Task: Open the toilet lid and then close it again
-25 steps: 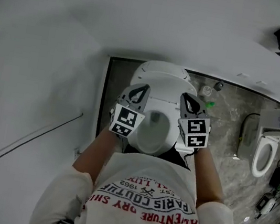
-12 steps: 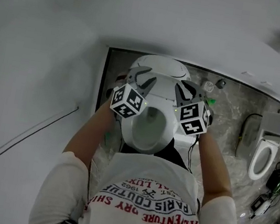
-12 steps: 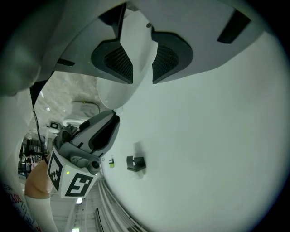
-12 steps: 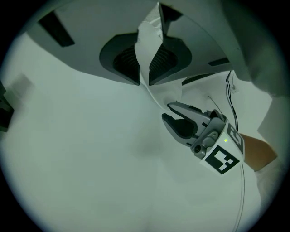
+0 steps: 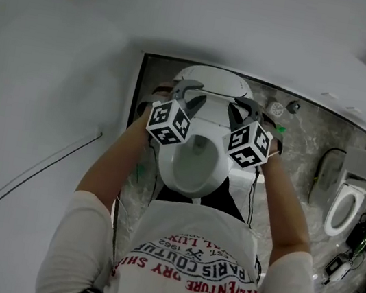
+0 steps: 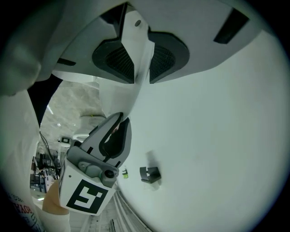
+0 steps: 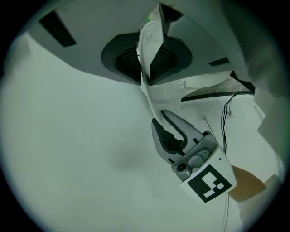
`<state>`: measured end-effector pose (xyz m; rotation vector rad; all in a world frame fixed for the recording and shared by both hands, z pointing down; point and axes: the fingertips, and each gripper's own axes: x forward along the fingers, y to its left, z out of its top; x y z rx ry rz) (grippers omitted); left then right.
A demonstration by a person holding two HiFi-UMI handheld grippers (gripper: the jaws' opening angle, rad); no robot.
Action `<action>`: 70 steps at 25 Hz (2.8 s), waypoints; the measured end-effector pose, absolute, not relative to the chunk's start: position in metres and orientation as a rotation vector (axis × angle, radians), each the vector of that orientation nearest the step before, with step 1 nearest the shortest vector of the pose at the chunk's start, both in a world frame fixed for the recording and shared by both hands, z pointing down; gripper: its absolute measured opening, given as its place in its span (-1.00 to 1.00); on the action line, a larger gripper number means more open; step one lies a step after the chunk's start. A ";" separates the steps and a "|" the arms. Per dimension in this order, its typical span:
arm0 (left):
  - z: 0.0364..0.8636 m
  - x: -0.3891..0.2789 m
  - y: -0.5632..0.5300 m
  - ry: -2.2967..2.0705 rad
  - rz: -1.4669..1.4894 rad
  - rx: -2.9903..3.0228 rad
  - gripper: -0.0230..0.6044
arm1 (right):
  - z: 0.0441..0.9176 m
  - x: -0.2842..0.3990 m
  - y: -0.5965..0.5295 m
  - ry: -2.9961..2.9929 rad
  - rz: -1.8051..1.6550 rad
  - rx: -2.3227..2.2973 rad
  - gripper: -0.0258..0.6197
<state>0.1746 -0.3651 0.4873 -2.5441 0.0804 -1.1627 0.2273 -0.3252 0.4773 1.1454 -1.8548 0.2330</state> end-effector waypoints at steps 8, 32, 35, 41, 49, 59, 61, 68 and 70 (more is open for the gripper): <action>0.482 0.165 -0.352 -0.011 -1.119 -2.524 -0.66 | 0.474 0.217 -0.312 -1.838 0.208 1.089 -0.83; 0.474 0.095 -0.246 -0.281 -0.963 -2.542 -0.79 | 0.467 0.147 -0.208 -1.774 0.169 1.067 -0.83; 0.476 0.090 -0.232 -0.271 -0.967 -2.519 -0.79 | 0.468 0.142 -0.194 -1.768 0.153 1.050 -0.83; 0.481 0.070 -0.202 -0.209 -0.971 -2.489 -0.79 | 0.474 0.122 -0.163 -1.775 0.098 1.035 -0.83; 0.495 0.042 -0.157 -0.127 -1.022 -2.500 -0.75 | 0.489 0.094 -0.117 -1.769 0.052 1.037 -0.82; 0.543 -0.004 -0.091 -0.116 -1.047 -2.458 -0.67 | 0.538 0.046 -0.049 -1.739 0.003 0.941 -0.82; 0.554 -0.012 -0.080 -0.110 -1.053 -2.459 -0.64 | 0.549 0.038 -0.038 -1.740 0.005 0.937 -0.82; 0.594 -0.033 -0.042 -0.074 -1.055 -2.440 -0.57 | 0.590 0.017 0.000 -1.762 0.035 0.923 -0.76; 0.606 -0.039 -0.033 -0.060 -1.059 -2.428 -0.56 | 0.602 0.010 0.009 -1.763 0.044 0.919 -0.74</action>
